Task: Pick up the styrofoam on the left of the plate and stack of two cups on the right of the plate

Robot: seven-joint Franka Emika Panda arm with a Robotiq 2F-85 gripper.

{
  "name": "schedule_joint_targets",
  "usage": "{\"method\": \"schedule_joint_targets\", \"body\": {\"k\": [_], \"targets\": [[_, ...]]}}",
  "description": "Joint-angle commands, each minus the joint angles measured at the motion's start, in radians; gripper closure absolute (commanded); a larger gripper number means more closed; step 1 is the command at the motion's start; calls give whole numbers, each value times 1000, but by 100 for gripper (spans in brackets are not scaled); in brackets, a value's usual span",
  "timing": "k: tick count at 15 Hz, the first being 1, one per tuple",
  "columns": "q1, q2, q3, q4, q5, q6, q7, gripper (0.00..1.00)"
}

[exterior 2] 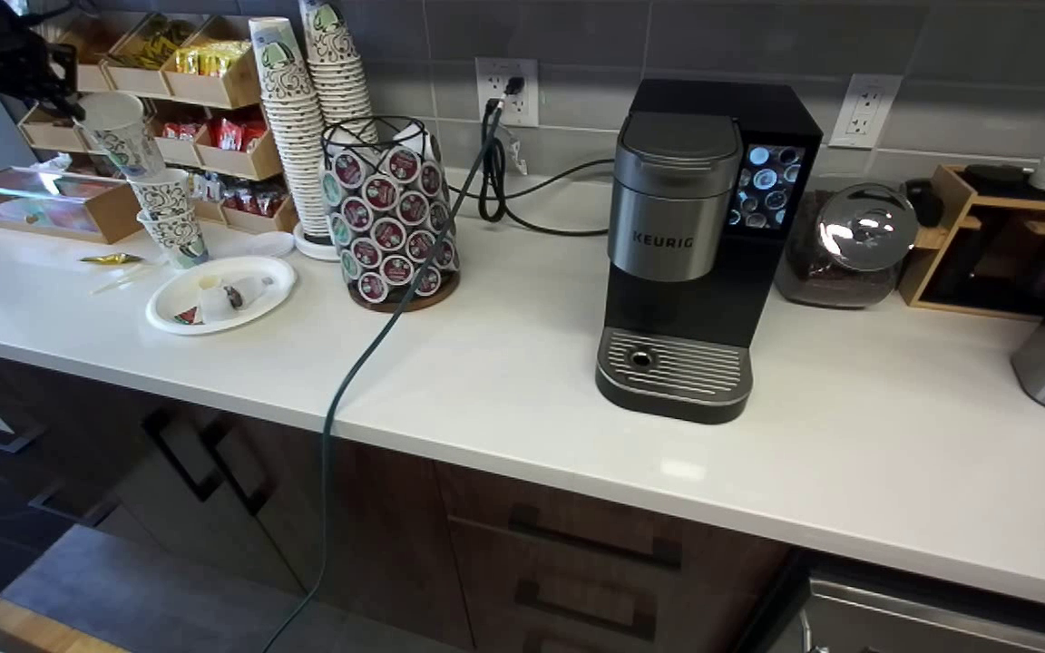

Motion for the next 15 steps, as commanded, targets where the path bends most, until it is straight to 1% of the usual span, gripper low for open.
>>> {"method": "schedule_joint_targets", "body": {"k": [1, 3, 4, 5, 7, 8, 10, 11, 12, 13, 14, 15], "targets": [[-4, 45, 7, 38, -50, -8, 3, 99], [0, 55, 8, 50, -61, -43, -11, 99], [2, 60, 10, 54, -57, -49, -16, 84], [4, 65, 12, 57, -53, -46, -17, 71], [5, 71, 15, 61, -50, -32, -20, 57], [5, 71, 15, 61, -53, -21, -17, 48], [5, 63, 16, 61, -50, -17, -15, 34], [4, 42, 14, 57, -60, -37, -1, 26], [4, 27, 14, 56, -57, -66, -5, 19], [1, -22, 8, 36, -81, -160, 24, 11], [-1, -46, 11, 25, -55, -205, 19, 4], [-3, -86, 13, -8, -5, -234, 5, 0]]}}
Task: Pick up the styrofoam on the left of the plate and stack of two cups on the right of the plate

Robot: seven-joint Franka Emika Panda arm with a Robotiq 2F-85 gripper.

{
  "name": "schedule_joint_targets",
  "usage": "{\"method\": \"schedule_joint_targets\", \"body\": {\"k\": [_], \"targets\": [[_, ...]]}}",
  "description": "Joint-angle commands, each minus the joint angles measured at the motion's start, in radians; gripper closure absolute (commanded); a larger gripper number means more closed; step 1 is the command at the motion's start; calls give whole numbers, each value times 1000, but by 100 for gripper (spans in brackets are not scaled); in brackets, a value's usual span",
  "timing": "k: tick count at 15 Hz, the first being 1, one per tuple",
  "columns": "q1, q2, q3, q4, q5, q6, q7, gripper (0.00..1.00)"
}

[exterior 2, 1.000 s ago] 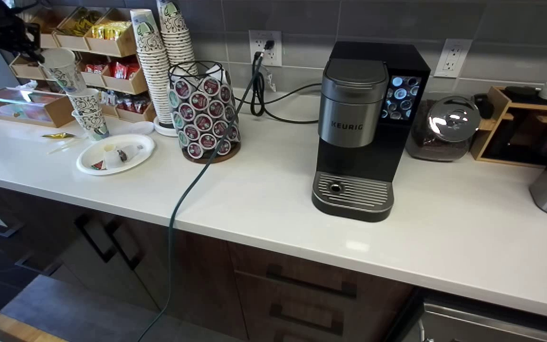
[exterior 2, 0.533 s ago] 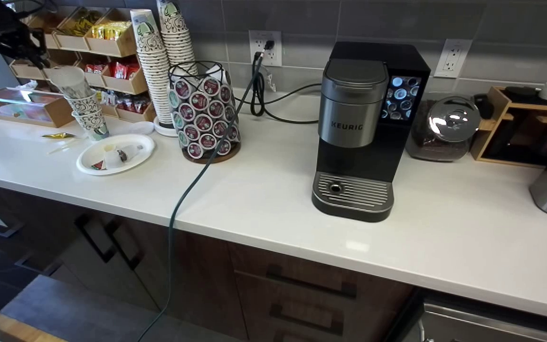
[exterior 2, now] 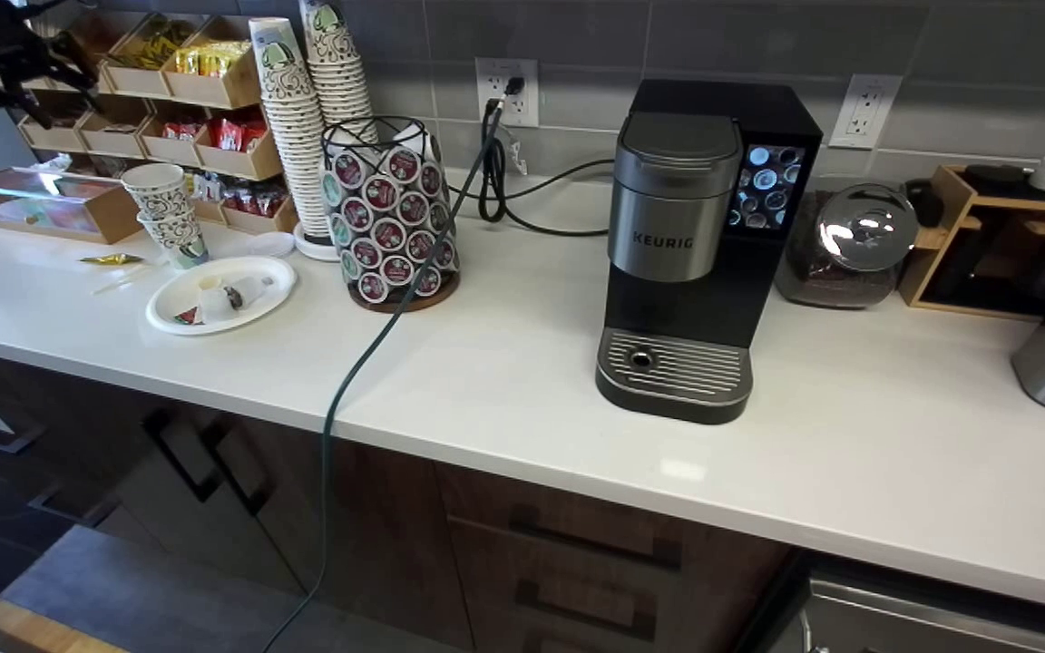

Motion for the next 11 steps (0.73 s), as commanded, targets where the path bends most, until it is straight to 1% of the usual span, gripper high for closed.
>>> {"method": "schedule_joint_targets", "body": {"k": [1, 3, 4, 5, 7, 8, 9, 10, 11], "targets": [[-4, -147, 2, -94, 56, -152, 22, 0], [-1, -245, 2, -172, 112, -236, 33, 0], [10, -310, -7, -221, 197, -281, 1, 0], [28, -360, -26, -258, 309, -292, -48, 0], [50, -478, -53, -351, 452, -296, -43, 0], [47, -534, -56, -396, 478, -285, 0, 0], [54, -590, -67, -434, 523, -282, 8, 0], [32, -448, -40, -315, 444, -290, -11, 0], [33, -482, -46, -339, 450, -290, -11, 0]]}}
